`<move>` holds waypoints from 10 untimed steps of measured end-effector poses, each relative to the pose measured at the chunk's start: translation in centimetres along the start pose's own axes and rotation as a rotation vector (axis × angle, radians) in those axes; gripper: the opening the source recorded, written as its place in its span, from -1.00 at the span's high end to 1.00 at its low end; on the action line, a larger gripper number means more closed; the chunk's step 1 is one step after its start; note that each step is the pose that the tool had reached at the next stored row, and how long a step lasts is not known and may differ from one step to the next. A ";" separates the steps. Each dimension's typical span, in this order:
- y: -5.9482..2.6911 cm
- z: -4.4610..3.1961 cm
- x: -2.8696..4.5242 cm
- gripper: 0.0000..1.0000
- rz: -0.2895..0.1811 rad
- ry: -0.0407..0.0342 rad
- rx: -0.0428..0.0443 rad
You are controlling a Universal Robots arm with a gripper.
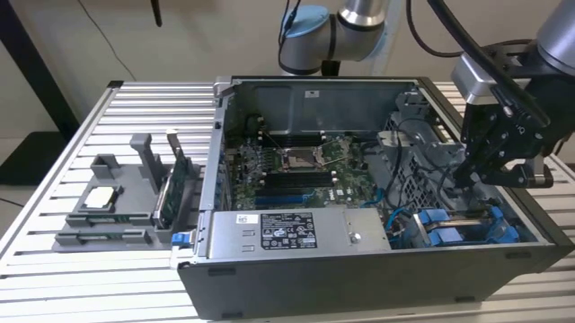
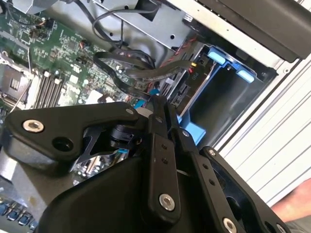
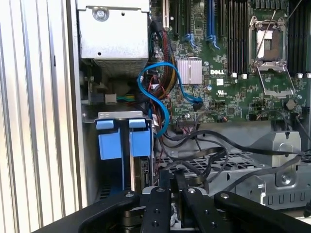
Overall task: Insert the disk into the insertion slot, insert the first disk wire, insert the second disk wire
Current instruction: 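Insert the second disk wire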
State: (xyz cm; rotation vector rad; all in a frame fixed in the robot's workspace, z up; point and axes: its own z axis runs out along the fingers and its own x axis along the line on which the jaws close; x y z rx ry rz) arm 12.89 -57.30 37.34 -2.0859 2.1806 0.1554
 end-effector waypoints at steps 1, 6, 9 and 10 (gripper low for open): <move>0.00 0.07 0.04 0.69 0.000 0.0001 0.0000; 0.00 0.40 0.25 0.69 0.000 0.0007 0.0000; -0.01 0.61 0.43 0.69 0.000 0.0004 0.0000; -0.01 0.68 0.50 0.69 0.000 0.0004 0.0000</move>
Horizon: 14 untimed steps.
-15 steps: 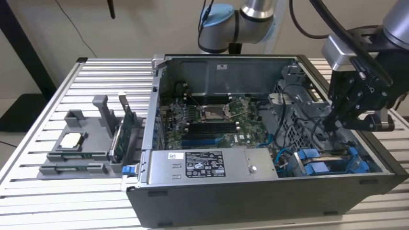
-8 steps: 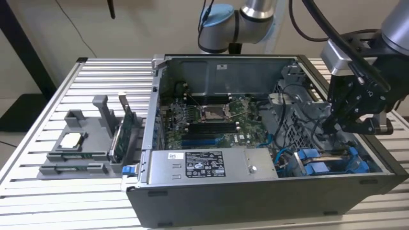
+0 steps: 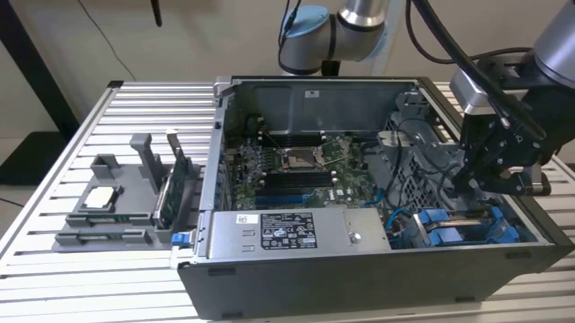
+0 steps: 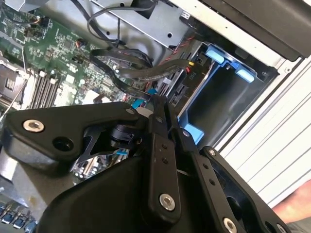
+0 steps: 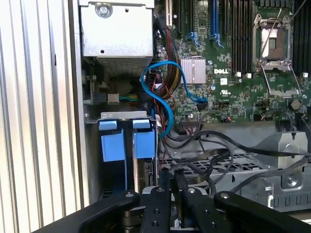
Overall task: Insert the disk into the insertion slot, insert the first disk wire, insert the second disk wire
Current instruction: 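Insert the second disk wire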
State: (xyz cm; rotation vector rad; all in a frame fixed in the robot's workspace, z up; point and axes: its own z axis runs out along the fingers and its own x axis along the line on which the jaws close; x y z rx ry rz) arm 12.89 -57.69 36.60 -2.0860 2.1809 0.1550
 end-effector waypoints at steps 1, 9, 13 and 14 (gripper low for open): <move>0.00 0.07 0.06 0.69 0.000 0.0001 0.0000; -0.01 0.51 0.42 0.69 0.000 0.0004 0.0000; -0.01 0.57 0.43 0.69 0.000 0.0002 0.0000; -0.01 0.61 0.44 0.69 0.000 0.0001 0.0000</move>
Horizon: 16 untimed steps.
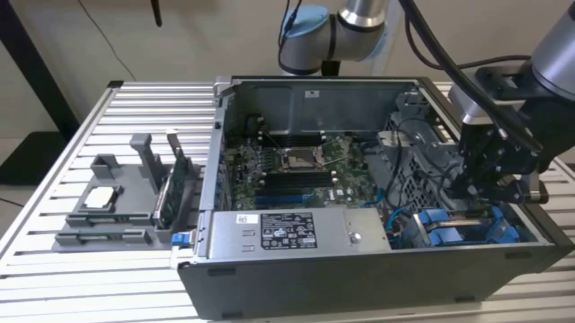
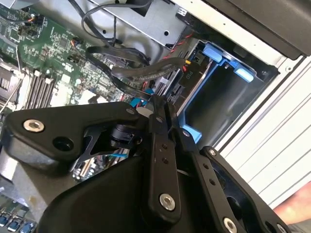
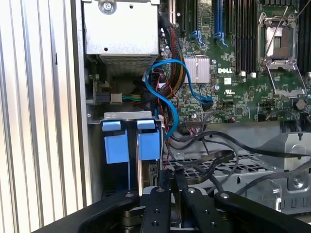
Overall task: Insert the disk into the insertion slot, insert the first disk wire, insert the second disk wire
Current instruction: 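Insert the second disk wire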
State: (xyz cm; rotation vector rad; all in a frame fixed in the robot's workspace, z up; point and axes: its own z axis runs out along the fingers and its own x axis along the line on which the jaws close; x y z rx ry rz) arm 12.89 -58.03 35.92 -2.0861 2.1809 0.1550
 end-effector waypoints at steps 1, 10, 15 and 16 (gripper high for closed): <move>0.00 0.04 0.01 0.69 0.000 0.0002 0.0000; 0.00 0.59 0.15 0.69 0.000 0.0003 0.0000; 0.00 0.76 0.21 0.69 0.000 0.0006 0.0000; 0.00 0.77 0.21 0.69 0.000 0.0005 0.0000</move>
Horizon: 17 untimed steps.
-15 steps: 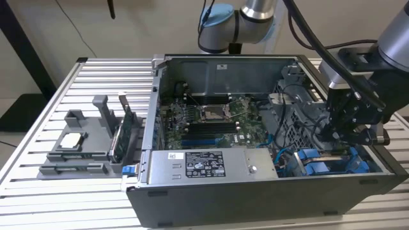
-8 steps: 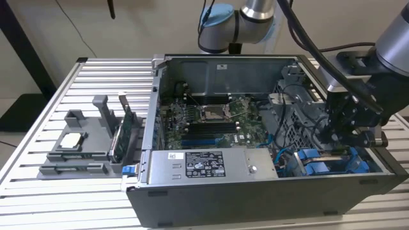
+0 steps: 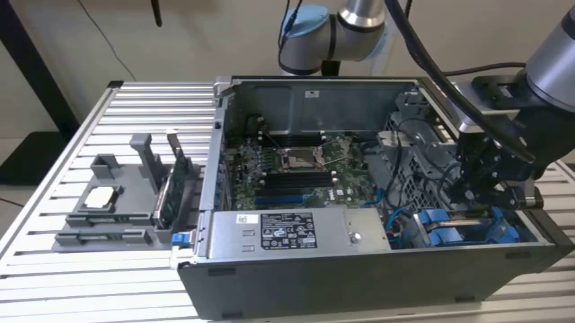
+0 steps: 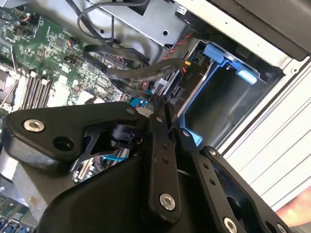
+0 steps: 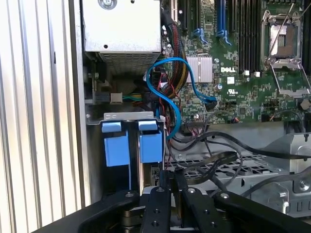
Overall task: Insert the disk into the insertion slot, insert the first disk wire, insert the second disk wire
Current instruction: 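Insert the second disk wire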
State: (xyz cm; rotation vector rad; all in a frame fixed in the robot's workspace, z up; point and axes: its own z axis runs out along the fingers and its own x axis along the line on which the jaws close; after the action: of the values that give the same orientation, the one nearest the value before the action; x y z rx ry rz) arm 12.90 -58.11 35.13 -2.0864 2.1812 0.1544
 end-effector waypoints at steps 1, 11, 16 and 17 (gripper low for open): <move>0.00 0.01 0.00 0.69 0.000 -0.0002 0.0000; 0.00 0.32 0.05 0.69 0.000 -0.0002 0.0000; -0.35 0.59 0.08 0.69 0.000 -0.0002 0.0000; -0.47 0.60 0.07 0.69 0.000 -0.0002 0.0000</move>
State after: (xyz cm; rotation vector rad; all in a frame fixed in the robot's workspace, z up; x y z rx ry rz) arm 13.37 -58.11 34.53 -2.0863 2.1811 0.1547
